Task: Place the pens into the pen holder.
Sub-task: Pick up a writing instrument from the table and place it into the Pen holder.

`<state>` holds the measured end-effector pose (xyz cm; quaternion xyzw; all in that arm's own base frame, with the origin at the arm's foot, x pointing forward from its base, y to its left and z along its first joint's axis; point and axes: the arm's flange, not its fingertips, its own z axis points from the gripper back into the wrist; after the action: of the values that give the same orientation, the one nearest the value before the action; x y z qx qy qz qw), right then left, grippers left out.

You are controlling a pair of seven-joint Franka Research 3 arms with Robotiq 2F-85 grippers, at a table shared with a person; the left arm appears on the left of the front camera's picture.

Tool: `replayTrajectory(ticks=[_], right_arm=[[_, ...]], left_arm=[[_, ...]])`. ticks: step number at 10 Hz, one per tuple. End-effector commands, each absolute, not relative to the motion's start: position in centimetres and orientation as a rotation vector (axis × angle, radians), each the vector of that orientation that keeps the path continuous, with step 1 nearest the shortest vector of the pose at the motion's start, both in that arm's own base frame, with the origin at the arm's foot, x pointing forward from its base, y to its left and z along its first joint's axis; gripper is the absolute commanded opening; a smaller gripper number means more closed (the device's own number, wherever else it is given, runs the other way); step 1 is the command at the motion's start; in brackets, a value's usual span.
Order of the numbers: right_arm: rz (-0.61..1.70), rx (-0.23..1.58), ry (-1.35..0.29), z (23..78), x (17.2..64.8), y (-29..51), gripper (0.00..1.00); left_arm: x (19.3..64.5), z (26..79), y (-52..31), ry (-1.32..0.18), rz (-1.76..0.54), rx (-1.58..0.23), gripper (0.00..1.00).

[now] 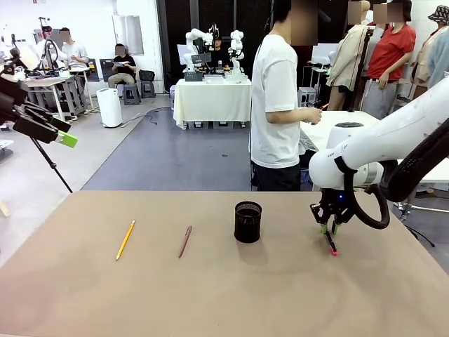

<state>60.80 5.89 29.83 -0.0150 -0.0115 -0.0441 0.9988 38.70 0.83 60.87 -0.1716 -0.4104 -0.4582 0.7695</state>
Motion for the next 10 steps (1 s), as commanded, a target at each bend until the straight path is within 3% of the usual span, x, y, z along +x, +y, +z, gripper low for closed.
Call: replayTrajectory(ticks=[1,5,10], right_arm=[[-0.089,-0.014,0.017,29.5,61.5,6.0,0.00],[-0.081,0.122,0.027,30.1,61.3,5.2,0.00],[0.136,0.483,-0.188,37.3,58.9,1.7,0.00]], left_arm=[[38.8,60.9,0.8,-0.903,-1.006,-0.379,1.00],[38.8,60.9,0.8,-0.903,-1.006,-0.379,1.00],[38.8,60.9,0.8,-0.903,-1.006,-0.379,1.00]])
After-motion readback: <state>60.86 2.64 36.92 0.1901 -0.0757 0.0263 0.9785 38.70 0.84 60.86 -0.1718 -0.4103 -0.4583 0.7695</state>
